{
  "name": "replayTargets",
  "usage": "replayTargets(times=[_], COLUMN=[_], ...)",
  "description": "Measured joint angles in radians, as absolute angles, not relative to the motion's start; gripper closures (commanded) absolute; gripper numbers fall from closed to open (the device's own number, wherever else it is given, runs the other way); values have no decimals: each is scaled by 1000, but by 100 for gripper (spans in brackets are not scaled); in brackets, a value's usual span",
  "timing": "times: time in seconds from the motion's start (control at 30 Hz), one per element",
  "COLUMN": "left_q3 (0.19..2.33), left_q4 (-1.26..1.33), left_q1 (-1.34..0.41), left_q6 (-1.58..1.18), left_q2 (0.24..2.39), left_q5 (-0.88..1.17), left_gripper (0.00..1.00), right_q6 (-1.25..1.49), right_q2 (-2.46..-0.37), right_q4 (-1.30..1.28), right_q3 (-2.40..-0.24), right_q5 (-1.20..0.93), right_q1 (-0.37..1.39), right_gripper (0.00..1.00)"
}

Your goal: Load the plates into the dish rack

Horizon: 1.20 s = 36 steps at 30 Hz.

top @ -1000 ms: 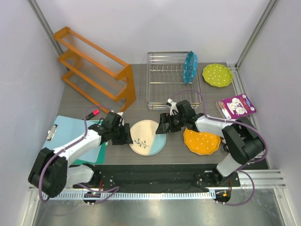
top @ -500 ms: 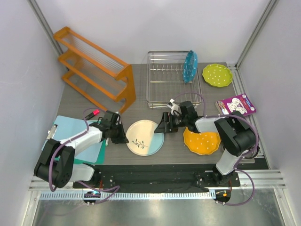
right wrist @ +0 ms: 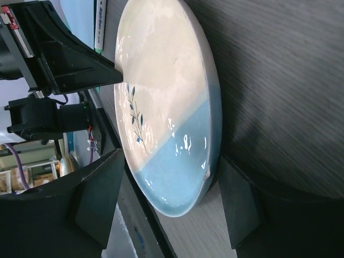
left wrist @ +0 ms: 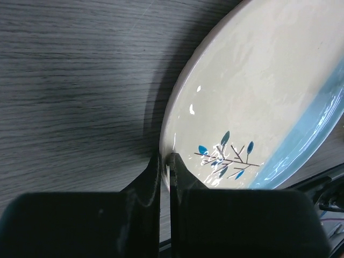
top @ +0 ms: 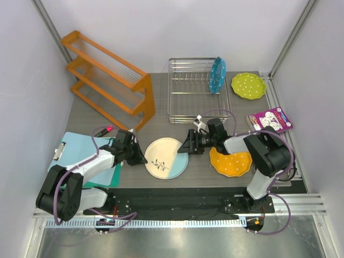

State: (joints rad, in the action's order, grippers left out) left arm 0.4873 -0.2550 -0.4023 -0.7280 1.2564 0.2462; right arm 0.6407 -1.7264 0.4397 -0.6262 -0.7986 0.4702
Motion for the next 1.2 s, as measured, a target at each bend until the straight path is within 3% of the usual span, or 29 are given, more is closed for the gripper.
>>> replayTargets(times=[0.17, 0.37, 0.5, 0.57, 0.6, 0.7, 0.83, 0.97, 1.0, 1.2], left_q3=[451, 434, 434, 435, 440, 498, 672, 860, 888, 941], left_q4=[-189, -148, -147, -151, -161, -250, -409, -484, -488, -488], left_q1=[-398, -401, -412, -414, -414, -429, -440, -439, -439, -439], left_q6=[-728, -734, -737, -737, -732, -691, -569, -422, -391, -249], left_q2=[1247, 1254, 1261, 1261, 1261, 1263, 1218, 1055, 1026, 971], left_q5=[297, 351, 383, 384, 383, 358, 236, 51, 20, -129], left_gripper=[100, 100, 99, 78, 61, 47, 39, 32, 25, 24], right_q6=[664, 671, 670, 649, 629, 476, 246, 54, 32, 27], right_q2=[-1705, -1665, -1652, -1647, -1645, -1644, -1642, -1643, -1644, -1649], right_q4=[400, 364, 328, 289, 247, 34, -326, -679, -732, -827], right_q3=[-594, -591, -612, -627, -646, -758, -980, -1332, -1425, -1838], right_q5=[-807, -840, -881, -881, -883, -896, -882, -838, -827, -714], right_q1=[472, 495, 509, 509, 509, 510, 480, 377, 350, 227], right_gripper=[39, 68, 99, 99, 99, 99, 99, 99, 99, 99])
